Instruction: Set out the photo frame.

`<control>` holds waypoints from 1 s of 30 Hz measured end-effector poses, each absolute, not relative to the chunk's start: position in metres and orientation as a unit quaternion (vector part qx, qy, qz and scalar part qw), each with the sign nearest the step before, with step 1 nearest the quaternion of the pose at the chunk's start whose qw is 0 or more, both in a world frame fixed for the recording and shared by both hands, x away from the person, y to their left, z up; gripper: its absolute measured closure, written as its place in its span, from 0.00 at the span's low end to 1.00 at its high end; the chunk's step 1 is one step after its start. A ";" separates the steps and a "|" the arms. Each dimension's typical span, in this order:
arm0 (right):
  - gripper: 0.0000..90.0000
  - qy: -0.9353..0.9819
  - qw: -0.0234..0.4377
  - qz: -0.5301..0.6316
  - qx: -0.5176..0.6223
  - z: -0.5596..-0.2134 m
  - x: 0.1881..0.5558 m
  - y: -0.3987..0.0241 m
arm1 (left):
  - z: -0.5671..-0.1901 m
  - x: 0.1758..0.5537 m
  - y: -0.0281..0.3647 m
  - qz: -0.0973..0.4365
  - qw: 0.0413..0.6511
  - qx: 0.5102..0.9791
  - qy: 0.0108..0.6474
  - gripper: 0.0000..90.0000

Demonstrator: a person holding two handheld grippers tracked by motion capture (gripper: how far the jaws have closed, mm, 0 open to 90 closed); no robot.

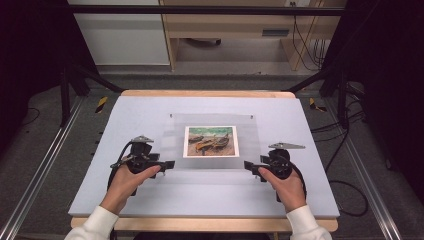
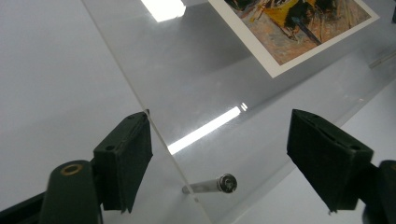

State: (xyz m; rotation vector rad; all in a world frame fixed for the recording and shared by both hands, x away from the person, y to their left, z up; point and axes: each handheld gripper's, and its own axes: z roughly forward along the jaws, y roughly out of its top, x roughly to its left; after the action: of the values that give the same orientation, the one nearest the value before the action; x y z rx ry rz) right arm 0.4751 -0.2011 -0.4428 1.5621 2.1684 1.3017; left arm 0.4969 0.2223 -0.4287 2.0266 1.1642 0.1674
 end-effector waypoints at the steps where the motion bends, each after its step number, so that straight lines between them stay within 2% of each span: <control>1: 0.26 0.727 0.090 0.439 0.520 -0.443 0.473 -0.201 | -0.429 0.495 0.223 0.070 0.390 0.797 0.455 0.26; 8: 0.28 0.735 0.120 0.435 0.506 -0.441 0.462 -0.199 | -0.428 0.481 0.222 0.099 0.390 0.800 0.445 0.31; 14: 0.29 0.740 0.142 0.434 0.494 -0.441 0.454 -0.197 | -0.433 0.470 0.226 0.118 0.416 0.784 0.446 0.37; 30: 0.32 0.744 0.165 0.433 0.482 -0.442 0.443 -0.196 | -0.436 0.457 0.231 0.131 0.431 0.770 0.452 0.48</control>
State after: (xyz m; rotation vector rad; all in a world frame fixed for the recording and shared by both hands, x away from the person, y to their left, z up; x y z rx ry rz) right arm 0.4428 -0.1962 -0.4417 1.3724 2.1190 1.2327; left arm 0.4569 0.2313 -0.4360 1.9197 1.1272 0.3257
